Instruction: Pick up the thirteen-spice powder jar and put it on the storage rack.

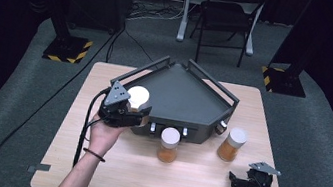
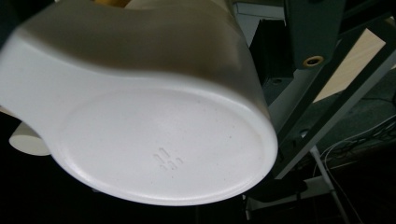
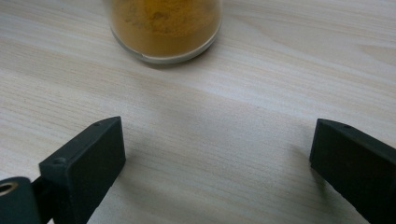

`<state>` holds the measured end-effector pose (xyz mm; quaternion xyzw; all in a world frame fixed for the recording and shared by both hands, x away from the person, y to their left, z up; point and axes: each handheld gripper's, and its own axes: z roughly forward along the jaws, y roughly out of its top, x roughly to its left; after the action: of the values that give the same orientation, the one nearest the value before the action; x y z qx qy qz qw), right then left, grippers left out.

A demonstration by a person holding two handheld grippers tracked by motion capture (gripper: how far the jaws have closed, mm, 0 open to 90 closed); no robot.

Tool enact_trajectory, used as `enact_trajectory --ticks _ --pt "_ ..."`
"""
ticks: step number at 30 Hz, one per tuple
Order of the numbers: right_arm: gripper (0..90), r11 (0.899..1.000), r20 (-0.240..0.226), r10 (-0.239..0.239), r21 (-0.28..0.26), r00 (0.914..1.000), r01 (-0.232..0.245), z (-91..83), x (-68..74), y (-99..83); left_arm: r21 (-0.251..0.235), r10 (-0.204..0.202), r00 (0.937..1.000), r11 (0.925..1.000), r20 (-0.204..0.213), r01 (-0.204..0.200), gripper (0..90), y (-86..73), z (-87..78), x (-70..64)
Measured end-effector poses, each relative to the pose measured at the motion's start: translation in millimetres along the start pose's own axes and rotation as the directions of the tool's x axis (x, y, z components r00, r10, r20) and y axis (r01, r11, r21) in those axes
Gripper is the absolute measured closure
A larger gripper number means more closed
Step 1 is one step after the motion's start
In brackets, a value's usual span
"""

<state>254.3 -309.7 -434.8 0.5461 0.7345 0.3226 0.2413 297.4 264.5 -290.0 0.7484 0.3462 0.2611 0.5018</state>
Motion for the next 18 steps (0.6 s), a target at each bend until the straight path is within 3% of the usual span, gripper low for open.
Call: enact_trajectory --ticks 9,18 --pt "2.3 1.0 0.0 0.0 0.0 1.0 0.0 0.3 -0.1 0.2 -0.006 -0.002 0.999 1.0 -0.044 0.001 30.8 13.0 16.2 5.9" --pt "2.3 1.0 0.0 0.0 0.0 1.0 0.0 0.3 -0.1 0.2 0.008 -0.018 0.9958 0.9998 -0.089 0.019 30.8 13.2 39.4 12.8"
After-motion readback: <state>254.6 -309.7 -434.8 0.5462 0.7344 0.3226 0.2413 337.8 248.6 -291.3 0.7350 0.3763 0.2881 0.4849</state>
